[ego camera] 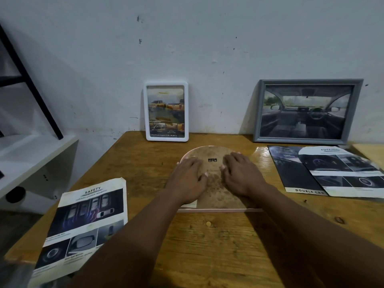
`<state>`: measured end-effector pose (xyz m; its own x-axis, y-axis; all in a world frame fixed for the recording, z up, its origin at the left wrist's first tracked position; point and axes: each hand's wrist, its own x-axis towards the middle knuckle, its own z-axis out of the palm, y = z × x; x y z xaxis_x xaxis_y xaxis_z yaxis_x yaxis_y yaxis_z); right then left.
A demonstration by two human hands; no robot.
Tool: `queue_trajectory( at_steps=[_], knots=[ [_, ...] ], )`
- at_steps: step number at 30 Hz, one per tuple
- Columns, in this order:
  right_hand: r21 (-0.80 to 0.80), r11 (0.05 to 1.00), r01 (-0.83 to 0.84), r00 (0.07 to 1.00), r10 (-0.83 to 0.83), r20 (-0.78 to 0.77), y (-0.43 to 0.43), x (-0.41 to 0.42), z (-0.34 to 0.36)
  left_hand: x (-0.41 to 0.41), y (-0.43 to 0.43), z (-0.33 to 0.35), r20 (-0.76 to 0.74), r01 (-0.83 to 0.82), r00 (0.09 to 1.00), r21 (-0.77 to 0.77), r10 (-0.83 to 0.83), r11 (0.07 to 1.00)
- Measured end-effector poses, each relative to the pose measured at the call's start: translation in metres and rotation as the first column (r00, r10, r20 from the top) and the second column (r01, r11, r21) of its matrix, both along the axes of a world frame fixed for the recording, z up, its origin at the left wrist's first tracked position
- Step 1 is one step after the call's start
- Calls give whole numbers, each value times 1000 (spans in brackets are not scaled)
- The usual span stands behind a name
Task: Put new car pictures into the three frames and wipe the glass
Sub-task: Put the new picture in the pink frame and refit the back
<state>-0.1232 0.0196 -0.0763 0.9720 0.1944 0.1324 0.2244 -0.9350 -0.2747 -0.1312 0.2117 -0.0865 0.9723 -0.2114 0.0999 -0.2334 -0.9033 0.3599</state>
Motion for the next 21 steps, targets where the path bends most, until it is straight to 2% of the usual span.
queue_trajectory(
  at_steps=[4, 7, 9, 12, 14, 21],
  knots=[
    [-138, 990, 9, 999, -4, 39, 0, 15, 13, 12, -6, 17, 14, -20, 1000, 101, 19, 995],
    [-118, 992, 36, 997, -27, 78, 3, 20, 9, 18, -11, 14, 95, -74, 994, 126, 62, 989],
    [-42, 997, 60, 996, -57, 69, 4, 20, 1, 19, -10, 6, 121, -104, 988, 46, 98, 994],
    [62, 997, 54, 999, -54, 5, 2, 23, -1, 23, -5, -1, 64, -91, 993, -159, 102, 983],
    [125, 991, 47, 999, -45, -16, -1, 26, 0, 23, -4, -2, 41, -73, 996, -236, 85, 969],
    [34, 998, 48, 998, -49, 31, -1, 26, 8, 26, -5, -4, 7, -72, 997, -258, 76, 963]
  ],
)
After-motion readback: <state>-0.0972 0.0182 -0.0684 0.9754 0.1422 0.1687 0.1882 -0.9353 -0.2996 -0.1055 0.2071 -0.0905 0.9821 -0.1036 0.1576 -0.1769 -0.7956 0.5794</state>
